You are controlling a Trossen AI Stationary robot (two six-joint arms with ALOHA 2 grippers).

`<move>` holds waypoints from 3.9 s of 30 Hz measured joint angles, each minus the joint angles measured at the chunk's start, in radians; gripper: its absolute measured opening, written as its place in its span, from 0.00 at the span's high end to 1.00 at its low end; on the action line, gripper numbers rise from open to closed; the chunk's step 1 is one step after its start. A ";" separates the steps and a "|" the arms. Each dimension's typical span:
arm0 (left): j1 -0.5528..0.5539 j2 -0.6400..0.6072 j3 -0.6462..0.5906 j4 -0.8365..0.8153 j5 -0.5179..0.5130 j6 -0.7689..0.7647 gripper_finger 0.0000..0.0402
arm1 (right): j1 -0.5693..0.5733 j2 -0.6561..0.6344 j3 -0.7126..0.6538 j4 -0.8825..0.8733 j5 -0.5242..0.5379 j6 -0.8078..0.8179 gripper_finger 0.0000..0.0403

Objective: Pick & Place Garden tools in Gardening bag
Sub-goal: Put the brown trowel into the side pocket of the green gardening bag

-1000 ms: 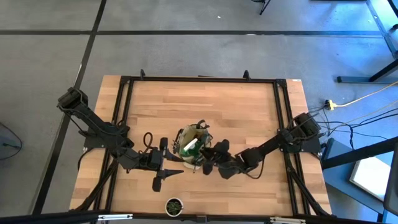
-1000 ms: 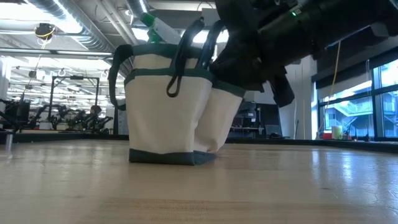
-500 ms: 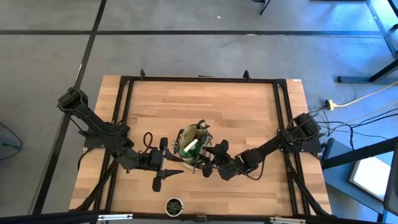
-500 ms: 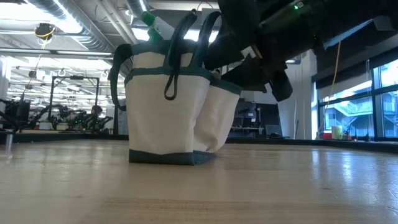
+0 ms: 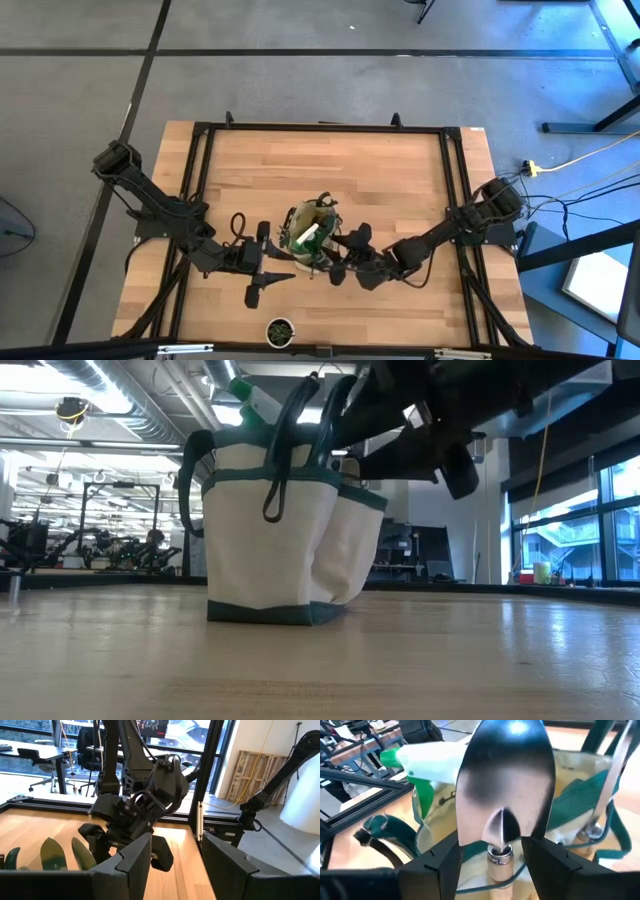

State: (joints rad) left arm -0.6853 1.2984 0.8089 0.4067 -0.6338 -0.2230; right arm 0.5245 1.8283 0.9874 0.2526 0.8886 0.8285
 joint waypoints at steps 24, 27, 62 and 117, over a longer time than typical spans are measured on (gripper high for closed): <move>0.000 0.000 0.000 0.000 -0.001 0.000 0.57 | -0.026 0.002 0.000 -0.085 -0.192 0.076 0.69; 0.000 0.000 0.000 0.000 -0.001 0.000 0.57 | -0.040 0.002 0.000 -0.088 -0.253 0.065 0.76; 0.000 0.000 0.000 0.000 -0.001 0.000 0.57 | -0.009 0.001 0.191 -0.476 -0.272 0.062 0.38; 0.000 0.000 0.000 0.009 0.007 0.008 0.57 | 0.120 -0.206 0.196 -0.827 -0.147 0.295 0.81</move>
State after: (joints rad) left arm -0.6853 1.2987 0.8089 0.4152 -0.6269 -0.2146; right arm 0.6447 1.6227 1.1831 -0.5745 0.7418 1.1232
